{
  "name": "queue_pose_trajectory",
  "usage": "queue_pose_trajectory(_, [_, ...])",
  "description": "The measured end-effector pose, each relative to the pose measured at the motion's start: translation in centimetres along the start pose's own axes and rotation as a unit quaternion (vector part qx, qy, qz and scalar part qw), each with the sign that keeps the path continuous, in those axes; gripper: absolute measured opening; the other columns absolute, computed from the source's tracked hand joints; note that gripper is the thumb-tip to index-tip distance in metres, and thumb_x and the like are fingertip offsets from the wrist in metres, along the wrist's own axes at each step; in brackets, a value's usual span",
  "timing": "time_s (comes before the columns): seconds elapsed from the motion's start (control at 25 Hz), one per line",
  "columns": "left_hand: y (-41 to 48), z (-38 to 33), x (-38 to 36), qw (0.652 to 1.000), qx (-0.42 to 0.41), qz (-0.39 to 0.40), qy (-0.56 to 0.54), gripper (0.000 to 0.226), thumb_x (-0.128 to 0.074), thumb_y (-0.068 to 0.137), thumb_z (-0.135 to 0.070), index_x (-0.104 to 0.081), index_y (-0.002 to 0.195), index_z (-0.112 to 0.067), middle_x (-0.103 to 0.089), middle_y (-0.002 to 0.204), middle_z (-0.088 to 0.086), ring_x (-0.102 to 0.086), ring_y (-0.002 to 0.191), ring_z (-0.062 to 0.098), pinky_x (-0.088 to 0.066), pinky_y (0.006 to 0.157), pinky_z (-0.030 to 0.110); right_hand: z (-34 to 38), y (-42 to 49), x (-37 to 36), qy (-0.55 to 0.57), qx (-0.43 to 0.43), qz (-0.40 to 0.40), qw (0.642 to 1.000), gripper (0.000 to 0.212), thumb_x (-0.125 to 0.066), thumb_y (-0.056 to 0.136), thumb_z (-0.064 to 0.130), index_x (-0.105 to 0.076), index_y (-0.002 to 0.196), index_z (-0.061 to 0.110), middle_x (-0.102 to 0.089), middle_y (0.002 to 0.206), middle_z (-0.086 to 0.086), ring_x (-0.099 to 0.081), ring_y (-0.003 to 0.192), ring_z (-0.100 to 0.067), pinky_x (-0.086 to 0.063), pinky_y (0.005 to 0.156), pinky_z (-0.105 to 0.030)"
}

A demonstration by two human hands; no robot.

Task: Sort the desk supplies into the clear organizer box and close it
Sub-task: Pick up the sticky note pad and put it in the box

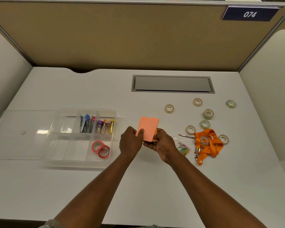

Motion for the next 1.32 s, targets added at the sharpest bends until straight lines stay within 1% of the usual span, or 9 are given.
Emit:
queue_pose_trajectory(0.12, [-0.1, 0.1, 0.0, 1.0, -0.014, -0.006, 0.021, 0.035, -0.057, 0.092, -0.05, -0.055, 0.088, -0.015, -0.061, 0.078, -0.001, -0.061, 0.073, 0.018, -0.046, 0.063, 0.029, 0.2, -0.2, 0.1, -0.043, 0.007, -0.003, 0.999, 0.023, -0.041, 0.102, 0.027, -0.06, 0.11, 0.018, -0.072, 0.106, -0.015, -0.077, 0.085, -0.032, -0.062, 0.067, -0.039])
queue_pose_trajectory(0.36, [0.6, 0.3, 0.2, 0.993, 0.017, 0.072, -0.097, 0.037, -0.06, 0.093, -0.036, -0.055, 0.122, -0.014, -0.067, 0.106, 0.006, -0.065, 0.094, 0.022, -0.055, 0.082, 0.037, 0.6, 0.4, 1.1, -0.172, 0.039, -0.016, 0.984, 0.025, -0.036, 0.104, 0.018, -0.061, 0.108, 0.018, -0.07, 0.112, -0.014, -0.076, 0.086, -0.025, -0.06, 0.066, -0.032])
queue_pose_trajectory(0.52, [0.3, -0.8, 0.6, 0.992, -0.035, 0.062, -0.104, 0.025, -0.058, 0.095, -0.03, -0.062, 0.112, -0.011, -0.069, 0.106, 0.009, -0.068, 0.088, 0.025, -0.06, 0.08, 0.045, 0.3, 0.9, 0.9, -0.2, 0.042, -0.036, 0.978, 0.024, -0.044, 0.102, 0.022, -0.056, 0.122, 0.026, -0.065, 0.124, -0.007, -0.068, 0.103, -0.024, -0.059, 0.077, -0.034])
queue_pose_trajectory(0.64, [-0.8, -2.3, 1.1, 0.989, -0.099, 0.06, -0.093, 0.029, -0.062, 0.089, -0.047, -0.067, 0.103, -0.021, -0.071, 0.086, -0.004, -0.068, 0.075, 0.01, -0.058, 0.07, 0.028, 0.3, 1.0, 0.5, -0.089, 0.002, 0.016, 0.996, 0.044, -0.049, 0.1, 0.049, -0.055, 0.135, 0.023, -0.068, 0.126, -0.009, -0.067, 0.111, -0.029, -0.056, 0.092, -0.043])
queue_pose_trajectory(0.76, [-1.6, -3.4, 1.1, 0.972, -0.151, 0.143, -0.105, 0.039, -0.057, 0.081, -0.068, -0.071, 0.09, -0.032, -0.069, 0.08, -0.012, -0.064, 0.075, 0.004, -0.05, 0.067, 0.02, 1.2, 0.7, 0.4, 0.03, -0.034, 0.074, 0.996, 0.066, -0.04, 0.095, 0.067, -0.059, 0.134, 0.017, -0.07, 0.125, -0.013, -0.069, 0.113, -0.029, -0.057, 0.087, -0.044])
queue_pose_trajectory(0.92, [-0.6, -3.1, 1.8, 0.971, -0.232, 0.041, -0.045, 0.023, -0.066, 0.089, -0.036, -0.069, 0.105, -0.02, -0.063, 0.094, -0.003, -0.06, 0.084, 0.013, -0.046, 0.068, 0.024, 2.2, 0.7, 0.6, 0.135, -0.071, 0.128, 0.98, 0.076, -0.038, 0.094, 0.069, -0.048, 0.144, 0.013, -0.059, 0.138, -0.022, -0.062, 0.119, -0.039, -0.054, 0.092, -0.052])
queue_pose_trajectory(1.08, [1.1, -2.8, 2.8, 0.979, -0.2, 0.013, -0.017, 0.049, -0.066, 0.09, -0.037, -0.052, 0.135, -0.021, -0.053, 0.133, 0.004, -0.054, 0.113, 0.018, -0.053, 0.088, 0.037, 2.7, 0.4, 0.3, 0.189, -0.097, 0.167, 0.963, 0.079, -0.053, 0.089, 0.065, -0.044, 0.144, 0.009, -0.054, 0.14, -0.028, -0.057, 0.122, -0.049, -0.046, 0.103, -0.062])
queue_pose_trajectory(1.2, [2.0, -3.2, 3.0, 0.985, -0.148, 0.076, -0.04, 0.051, -0.062, 0.093, -0.037, -0.049, 0.139, -0.02, -0.056, 0.131, 0.006, -0.059, 0.105, 0.021, -0.057, 0.085, 0.042, 2.4, 0.3, 0.0, 0.176, -0.097, 0.192, 0.961, 0.068, -0.057, 0.09, 0.054, -0.047, 0.139, 0.008, -0.062, 0.13, -0.03, -0.061, 0.115, -0.052, -0.052, 0.095, -0.062])
queue_pose_trajectory(1.32, [2.5, -3.5, 3.5, 0.986, -0.141, 0.047, -0.079, 0.034, -0.063, 0.094, -0.032, -0.059, 0.124, -0.017, -0.064, 0.115, 0.007, -0.063, 0.09, 0.02, -0.055, 0.069, 0.029, 2.2, 0.2, -0.3, 0.158, -0.102, 0.21, 0.96, 0.063, -0.054, 0.093, 0.05, -0.046, 0.138, 0.008, -0.059, 0.134, -0.029, -0.057, 0.121, -0.053, -0.047, 0.101, -0.063])
Point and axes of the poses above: each hand's wrist, its own y-axis towards the middle knuckle, its own x-axis out of the back of the hand, z = x × y, the point moved 2 cm from there along y, towards the middle knuckle
